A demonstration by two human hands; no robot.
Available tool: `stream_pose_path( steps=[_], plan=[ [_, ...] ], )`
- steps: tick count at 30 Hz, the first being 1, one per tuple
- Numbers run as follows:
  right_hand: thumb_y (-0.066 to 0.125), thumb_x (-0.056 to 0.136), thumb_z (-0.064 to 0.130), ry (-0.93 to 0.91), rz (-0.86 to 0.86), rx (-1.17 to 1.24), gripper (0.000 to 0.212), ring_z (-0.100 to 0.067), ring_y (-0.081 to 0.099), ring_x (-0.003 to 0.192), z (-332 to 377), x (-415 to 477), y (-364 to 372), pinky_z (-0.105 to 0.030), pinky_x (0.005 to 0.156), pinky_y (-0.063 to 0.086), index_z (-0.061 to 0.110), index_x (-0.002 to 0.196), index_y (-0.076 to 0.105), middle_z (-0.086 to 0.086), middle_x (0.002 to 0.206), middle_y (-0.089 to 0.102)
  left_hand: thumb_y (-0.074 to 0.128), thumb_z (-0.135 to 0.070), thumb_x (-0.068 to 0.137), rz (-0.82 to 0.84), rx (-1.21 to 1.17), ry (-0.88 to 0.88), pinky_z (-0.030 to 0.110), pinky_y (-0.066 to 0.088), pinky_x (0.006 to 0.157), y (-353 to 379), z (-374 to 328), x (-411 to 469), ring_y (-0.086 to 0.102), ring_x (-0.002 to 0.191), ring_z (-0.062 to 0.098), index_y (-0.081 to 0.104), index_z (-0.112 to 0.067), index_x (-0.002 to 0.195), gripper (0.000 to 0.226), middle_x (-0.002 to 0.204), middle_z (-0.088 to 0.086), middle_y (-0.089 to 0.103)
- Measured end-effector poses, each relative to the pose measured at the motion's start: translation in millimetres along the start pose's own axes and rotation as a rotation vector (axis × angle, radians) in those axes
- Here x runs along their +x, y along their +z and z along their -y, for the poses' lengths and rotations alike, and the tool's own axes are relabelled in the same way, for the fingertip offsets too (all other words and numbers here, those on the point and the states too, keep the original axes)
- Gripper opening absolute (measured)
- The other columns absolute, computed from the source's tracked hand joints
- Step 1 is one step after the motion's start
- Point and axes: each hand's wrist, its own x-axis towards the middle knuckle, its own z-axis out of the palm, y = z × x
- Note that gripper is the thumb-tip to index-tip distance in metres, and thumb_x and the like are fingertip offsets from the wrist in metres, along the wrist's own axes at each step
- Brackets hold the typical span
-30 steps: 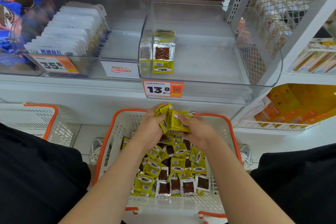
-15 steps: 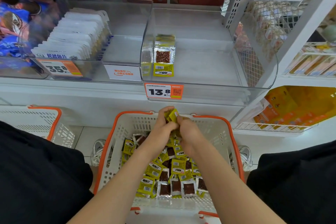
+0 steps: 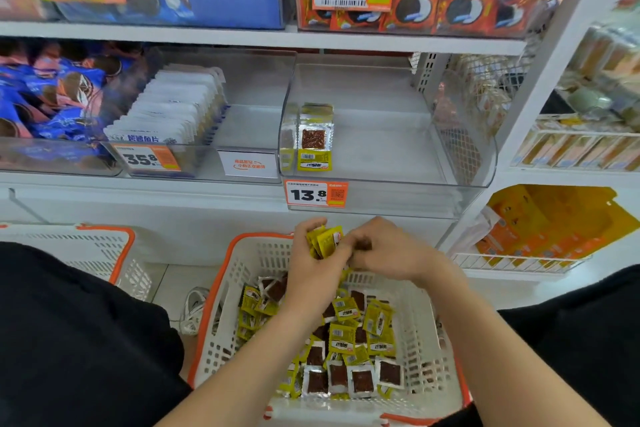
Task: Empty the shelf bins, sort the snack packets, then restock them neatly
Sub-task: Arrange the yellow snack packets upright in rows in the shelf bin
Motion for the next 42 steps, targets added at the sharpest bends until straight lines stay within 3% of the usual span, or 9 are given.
stream_pose_path(
  steps=[6,10,14,17,20,24,30,39,42],
  plan=[
    [0.082,0.082,0.007,-0.288,-0.199,0.078,0.028,-0.001,0.056,0.056,34.9,-26.3,-38.0,-0.019,0.059,0.044,0.025,0.066,0.070,0.012,0.059,0.064,0.092,-0.027,0.078,0.109,0.055,0.244,0.029,0.062,0.079,-12.1,-75.6,-8.5,0.073,0.094,0.011,0.067,-0.031,0.118,0.047,0.106,-0.008,0.074],
    [0.071,0.097,0.008,-0.349,-0.244,0.419,0.023,-0.016,0.074,0.091,61.2,-20.7,-41.3,-0.038,0.085,0.061,0.011,0.111,0.053,-0.003,0.108,0.073,0.088,-0.024,0.084,0.101,0.068,0.324,0.026,0.061,0.076,-13.7,-124.9,15.7,0.074,0.093,0.014,0.065,-0.024,0.125,0.047,0.109,0.003,0.075],
    [0.050,0.101,-0.008,-0.393,-0.124,0.620,0.045,-0.031,0.072,0.102,74.9,-11.4,-78.0,-0.052,0.100,0.057,0.012,0.141,0.049,-0.017,0.131,0.066,0.076,-0.027,0.095,0.198,-0.168,0.095,0.053,0.061,0.092,-10.1,-153.9,54.6,0.073,0.110,0.038,0.067,-0.004,0.129,0.041,0.118,0.021,0.075],
    [0.049,0.087,-0.023,-0.457,-0.149,0.243,0.086,-0.030,0.077,0.094,74.8,1.3,-105.6,-0.054,0.094,0.059,0.032,0.153,0.038,-0.011,0.138,0.057,0.070,-0.025,0.099,0.268,-0.267,-0.099,0.054,0.058,0.098,-13.2,-172.5,76.0,0.072,0.109,0.038,0.067,-0.002,0.132,0.041,0.125,0.023,0.072],
    [0.075,0.086,-0.002,-0.563,-0.291,-0.167,0.078,-0.021,0.072,0.078,74.7,31.1,-114.1,-0.046,0.080,0.060,0.035,0.145,0.042,0.002,0.119,0.061,0.069,-0.030,0.099,0.335,-0.258,-0.201,0.052,0.054,0.105,-12.0,-179.3,96.6,0.073,0.111,0.031,0.066,-0.006,0.136,0.044,0.124,0.015,0.074],
    [0.088,0.082,0.019,-0.587,-0.335,-0.249,0.070,-0.017,0.062,0.093,68.1,66.7,-133.8,-0.042,0.079,0.057,0.033,0.140,0.052,-0.001,0.107,0.062,0.069,-0.037,0.091,0.377,-0.203,-0.240,0.049,0.059,0.097,-8.1,-181.7,122.9,0.071,0.116,0.031,0.064,-0.006,0.137,0.055,0.127,0.016,0.073],
    [0.064,0.102,0.018,-0.742,-0.250,-0.460,0.081,-0.017,0.021,0.157,45.0,95.8,-136.7,-0.033,0.125,0.027,0.013,0.166,0.014,-0.007,0.170,0.018,0.067,-0.034,0.097,0.407,-0.176,-0.258,0.046,0.062,0.092,-0.2,-188.7,152.9,0.075,0.106,0.028,0.069,-0.003,0.125,0.042,0.118,0.017,0.075],
    [0.073,0.098,0.032,-0.844,-0.332,-0.383,0.061,-0.015,0.046,0.125,25.0,112.5,-142.9,-0.017,0.103,0.037,0.005,0.143,0.044,-0.004,0.136,0.047,0.035,-0.064,0.105,0.402,0.046,-0.259,0.029,0.037,0.059,26.8,-171.5,165.3,0.055,0.058,0.014,0.065,-0.021,0.095,0.053,0.072,-0.001,0.068],
    [0.069,0.098,0.043,-0.810,-0.336,-0.372,0.056,-0.015,0.055,0.122,20.3,106.7,-144.7,-0.017,0.095,0.044,0.006,0.134,0.046,-0.007,0.135,0.053,0.031,-0.073,0.103,0.492,-0.018,-0.424,0.033,0.035,0.064,26.7,-169.5,174.7,0.052,0.060,0.017,0.065,-0.021,0.101,0.063,0.084,0.004,0.069]
  ],
)
